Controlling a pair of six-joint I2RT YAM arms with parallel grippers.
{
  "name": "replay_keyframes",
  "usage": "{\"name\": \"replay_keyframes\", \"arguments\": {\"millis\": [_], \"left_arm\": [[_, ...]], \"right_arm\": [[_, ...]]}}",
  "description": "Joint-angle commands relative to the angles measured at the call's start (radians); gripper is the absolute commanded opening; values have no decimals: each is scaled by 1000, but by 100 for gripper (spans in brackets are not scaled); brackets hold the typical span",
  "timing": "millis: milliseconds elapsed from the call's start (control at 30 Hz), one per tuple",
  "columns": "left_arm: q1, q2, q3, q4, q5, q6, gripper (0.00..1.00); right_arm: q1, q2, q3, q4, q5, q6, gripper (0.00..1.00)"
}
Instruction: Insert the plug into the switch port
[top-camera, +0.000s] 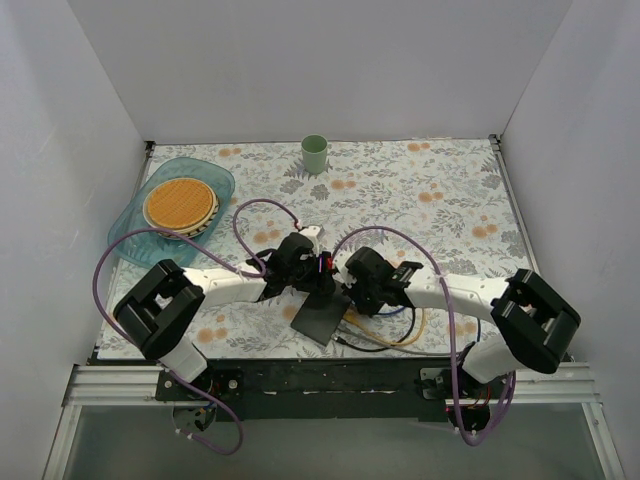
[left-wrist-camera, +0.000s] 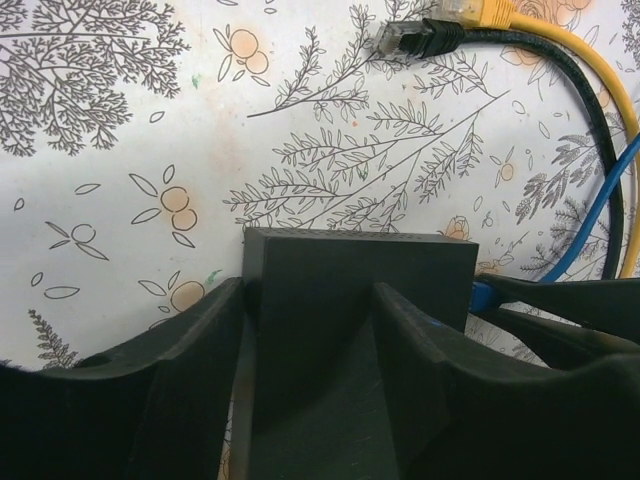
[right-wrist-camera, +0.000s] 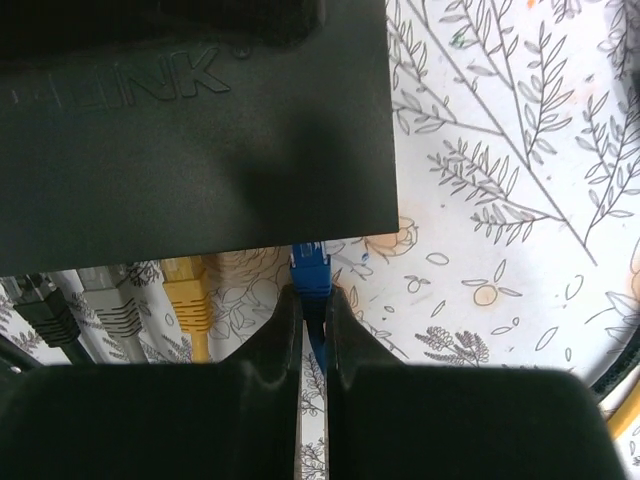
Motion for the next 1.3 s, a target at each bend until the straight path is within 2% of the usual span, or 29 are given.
{"name": "replay_keyframes", "arguments": {"millis": [0, 167, 367, 400, 467, 500, 600, 767, 1000, 1100, 1267], "left_arm": [[-100, -78, 19, 44, 160, -79, 55], [-74, -59, 91, -40, 42, -79, 68], [28, -11, 125, -60, 17, -141, 78], [38, -6, 128, -62, 12, -148, 80], [69, -6, 137, -95, -21, -154, 86], [74, -9, 145, -112, -35, -155, 88], [98, -48, 171, -158, -103, -154, 96], [104, -193, 192, -215, -201, -111, 98], [103, -441, 120, -278, -277, -54, 98], [103, -535, 59, -281, -301, -48, 98], [104, -697, -2, -290, -365, -53, 98]], "right_arm": [[4, 62, 185, 374, 28, 24, 1], [-1, 133, 256, 326, 76, 53, 3], [-24, 153, 299, 264, 145, 91, 32], [-24, 142, 299, 256, 154, 94, 42], [-26, 124, 288, 248, 165, 99, 52], [-26, 101, 285, 236, 176, 103, 62], [-26, 51, 256, 214, 191, 103, 75], [-26, -61, 178, 164, 238, 136, 82], [-26, -455, 3, 217, 320, 172, 98], [-26, -580, -23, 205, 358, 171, 98], [-26, -680, -23, 121, 455, 182, 98]]}}
